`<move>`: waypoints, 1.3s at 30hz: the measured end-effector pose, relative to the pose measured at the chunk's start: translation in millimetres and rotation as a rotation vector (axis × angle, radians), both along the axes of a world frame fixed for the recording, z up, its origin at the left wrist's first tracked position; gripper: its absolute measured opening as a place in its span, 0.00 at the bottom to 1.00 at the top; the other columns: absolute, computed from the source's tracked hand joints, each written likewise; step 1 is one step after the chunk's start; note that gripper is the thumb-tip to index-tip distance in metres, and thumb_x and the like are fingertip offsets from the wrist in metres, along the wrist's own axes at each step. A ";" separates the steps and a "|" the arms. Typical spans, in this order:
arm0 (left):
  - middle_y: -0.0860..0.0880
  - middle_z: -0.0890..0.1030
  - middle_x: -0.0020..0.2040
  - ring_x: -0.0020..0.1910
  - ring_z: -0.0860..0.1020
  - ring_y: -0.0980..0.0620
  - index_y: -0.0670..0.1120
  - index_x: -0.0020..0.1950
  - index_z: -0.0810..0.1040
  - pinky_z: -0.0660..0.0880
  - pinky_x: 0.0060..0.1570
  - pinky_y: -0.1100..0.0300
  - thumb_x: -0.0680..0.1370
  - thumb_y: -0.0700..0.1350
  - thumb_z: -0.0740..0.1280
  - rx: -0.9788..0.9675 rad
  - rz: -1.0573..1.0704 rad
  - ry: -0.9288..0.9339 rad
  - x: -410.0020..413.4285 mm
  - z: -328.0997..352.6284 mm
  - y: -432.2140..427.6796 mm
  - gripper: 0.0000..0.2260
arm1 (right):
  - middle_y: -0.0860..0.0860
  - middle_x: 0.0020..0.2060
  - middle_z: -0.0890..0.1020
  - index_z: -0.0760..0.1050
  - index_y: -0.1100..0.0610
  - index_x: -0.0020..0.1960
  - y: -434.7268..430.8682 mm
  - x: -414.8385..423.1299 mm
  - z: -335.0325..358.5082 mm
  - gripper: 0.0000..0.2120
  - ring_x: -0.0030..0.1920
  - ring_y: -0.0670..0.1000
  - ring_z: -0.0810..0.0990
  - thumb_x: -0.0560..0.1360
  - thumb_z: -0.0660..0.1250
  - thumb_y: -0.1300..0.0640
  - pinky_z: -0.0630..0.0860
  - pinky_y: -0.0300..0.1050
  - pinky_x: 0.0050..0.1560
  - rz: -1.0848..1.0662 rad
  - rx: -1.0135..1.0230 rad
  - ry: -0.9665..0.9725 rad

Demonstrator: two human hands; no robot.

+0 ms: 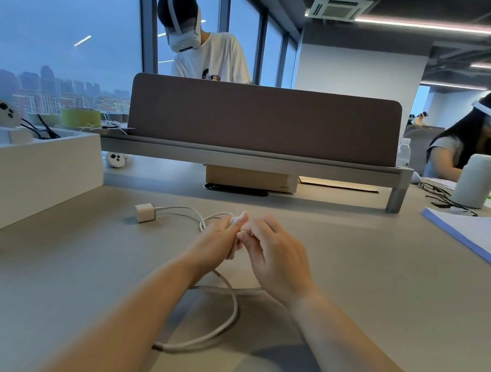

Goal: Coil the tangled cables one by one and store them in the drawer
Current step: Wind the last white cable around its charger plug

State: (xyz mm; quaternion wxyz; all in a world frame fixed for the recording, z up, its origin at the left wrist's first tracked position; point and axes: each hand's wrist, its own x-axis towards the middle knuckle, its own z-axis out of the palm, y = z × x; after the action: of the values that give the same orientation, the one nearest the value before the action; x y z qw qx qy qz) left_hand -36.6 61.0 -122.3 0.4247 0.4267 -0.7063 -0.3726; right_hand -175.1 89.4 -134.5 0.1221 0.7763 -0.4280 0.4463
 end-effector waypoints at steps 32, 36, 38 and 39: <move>0.52 0.69 0.30 0.27 0.64 0.57 0.47 0.40 0.71 0.64 0.27 0.68 0.79 0.57 0.57 0.152 0.083 0.422 1.3 5.3 2.2 0.16 | 0.49 0.28 0.69 0.78 0.60 0.49 -3.8 -15.2 17.6 0.12 0.27 0.44 0.63 0.81 0.60 0.54 0.59 0.35 0.25 0.337 0.796 -0.809; 0.51 0.73 0.34 0.26 0.64 0.58 0.48 0.43 0.75 0.63 0.25 0.68 0.80 0.56 0.56 0.128 0.124 0.572 0.0 6.3 2.0 0.15 | 0.47 0.29 0.72 0.79 0.57 0.46 -5.8 -12.1 11.8 0.12 0.31 0.46 0.69 0.80 0.61 0.52 0.69 0.40 0.34 0.133 0.602 -0.429; 0.51 0.78 0.38 0.27 0.62 0.57 0.49 0.42 0.75 0.61 0.25 0.68 0.81 0.55 0.55 0.116 0.112 0.613 -3.5 7.3 4.2 0.16 | 0.44 0.32 0.75 0.79 0.53 0.46 -7.4 -9.0 7.5 0.11 0.35 0.48 0.74 0.80 0.61 0.50 0.73 0.47 0.41 0.049 0.523 -0.250; 0.51 0.80 0.39 0.27 0.62 0.57 0.49 0.42 0.75 0.61 0.26 0.67 0.81 0.55 0.54 0.120 0.105 0.631 -4.9 8.2 5.6 0.16 | 0.44 0.34 0.77 0.78 0.51 0.47 -7.6 -7.7 6.3 0.11 0.38 0.49 0.76 0.80 0.60 0.48 0.75 0.50 0.43 0.012 0.507 -0.187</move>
State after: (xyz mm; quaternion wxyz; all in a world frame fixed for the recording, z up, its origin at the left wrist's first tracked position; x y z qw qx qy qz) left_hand -41.5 66.6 -114.0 0.6153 0.3503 -0.4938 -0.5048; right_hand -182.8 81.8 -128.2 -0.1189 0.7401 -0.5308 0.3955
